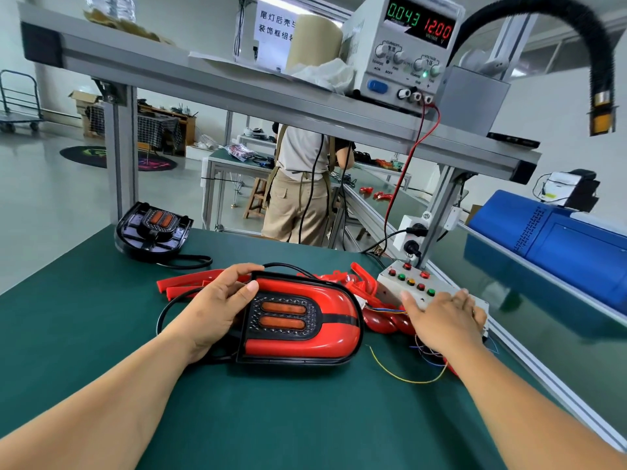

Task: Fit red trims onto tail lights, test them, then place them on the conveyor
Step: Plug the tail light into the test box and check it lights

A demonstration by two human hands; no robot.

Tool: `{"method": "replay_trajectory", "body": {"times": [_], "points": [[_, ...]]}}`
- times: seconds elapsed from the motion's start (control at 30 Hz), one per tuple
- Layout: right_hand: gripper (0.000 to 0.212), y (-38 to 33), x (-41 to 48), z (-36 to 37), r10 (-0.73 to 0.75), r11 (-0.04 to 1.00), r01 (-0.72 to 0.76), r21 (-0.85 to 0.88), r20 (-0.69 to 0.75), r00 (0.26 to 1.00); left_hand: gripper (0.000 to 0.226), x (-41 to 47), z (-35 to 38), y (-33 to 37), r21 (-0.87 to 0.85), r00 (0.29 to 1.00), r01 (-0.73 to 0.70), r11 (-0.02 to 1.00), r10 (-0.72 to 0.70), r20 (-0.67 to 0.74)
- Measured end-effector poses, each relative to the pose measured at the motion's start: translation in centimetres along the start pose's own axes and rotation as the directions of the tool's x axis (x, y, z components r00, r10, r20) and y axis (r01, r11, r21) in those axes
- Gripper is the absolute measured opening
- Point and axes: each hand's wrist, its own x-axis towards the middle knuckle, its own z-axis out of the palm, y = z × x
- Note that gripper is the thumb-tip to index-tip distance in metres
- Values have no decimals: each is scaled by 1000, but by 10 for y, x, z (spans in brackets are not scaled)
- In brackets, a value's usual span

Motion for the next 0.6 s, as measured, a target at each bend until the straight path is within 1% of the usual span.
{"method": "replay_trajectory", "body": {"times": [0.1, 0.17, 0.3, 0.43, 0.6], "points": [[104, 5, -2, 1, 4, 1000, -5, 1, 28, 1000, 27, 0, 0, 0, -7, 1000, -8, 1000, 8, 4], [105, 6, -2, 2, 1, 1000, -1, 2, 40, 999, 25, 1, -1, -2, -18, 1000, -11, 1000, 11, 1], [109, 9, -4, 5, -41, 995, 48, -85, 78, 996, 28, 3, -2, -6, -39, 1000, -10, 999, 9, -18], [109, 11, -5, 3, -65, 991, 72, -111, 70, 995, 27, 4, -2, -7, -61, 1000, -8, 998, 7, -25], [113, 9, -5, 1, -57, 993, 65, -95, 79, 995, 26, 4, -2, -6, -68, 1000, 2, 998, -3, -17]]}}
